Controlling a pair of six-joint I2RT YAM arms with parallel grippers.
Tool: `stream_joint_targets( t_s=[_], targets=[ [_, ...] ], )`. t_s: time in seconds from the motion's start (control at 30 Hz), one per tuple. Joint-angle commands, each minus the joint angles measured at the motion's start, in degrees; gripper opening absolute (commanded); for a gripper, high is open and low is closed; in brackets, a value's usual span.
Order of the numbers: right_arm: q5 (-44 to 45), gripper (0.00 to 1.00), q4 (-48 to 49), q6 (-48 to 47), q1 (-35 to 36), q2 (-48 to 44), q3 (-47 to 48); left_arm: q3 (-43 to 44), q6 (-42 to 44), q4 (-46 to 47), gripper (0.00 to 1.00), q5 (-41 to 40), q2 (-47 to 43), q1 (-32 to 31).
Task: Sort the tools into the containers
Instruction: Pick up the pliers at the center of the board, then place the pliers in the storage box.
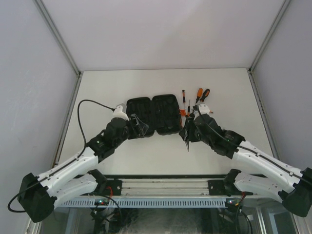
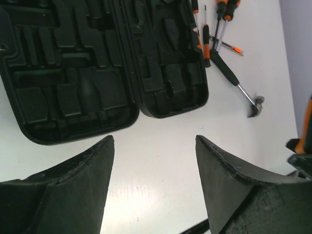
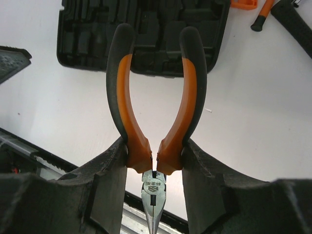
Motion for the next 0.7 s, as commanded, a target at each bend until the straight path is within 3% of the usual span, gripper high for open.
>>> stream_joint_targets(
  t_s=[0.0,0.13,0.33,0.67],
  targets=[
    [0.13,0.00,5.57,1.32,-3.01,-1.74,0.86,3.53,3.15,5.22,0.72,-2.33,2.95,2.19],
    [4.19,0.00,6.26,0.45,-5.70,-1.48,1.49,4.79,2.87,8.44,0.72,-2.40,7.03,3.22],
    [-5.74,0.00,7.34,-0.98,-14.36,2.67,4.65,6.59,3.76,11.19,0.72,-7.34,10.81,3.97],
    [-8.96,0.00,10.01,-7.03,-18.07,17.80,14.85,5.08,4.50,16.77,0.72,-14.78,13.77,4.12]
  ],
)
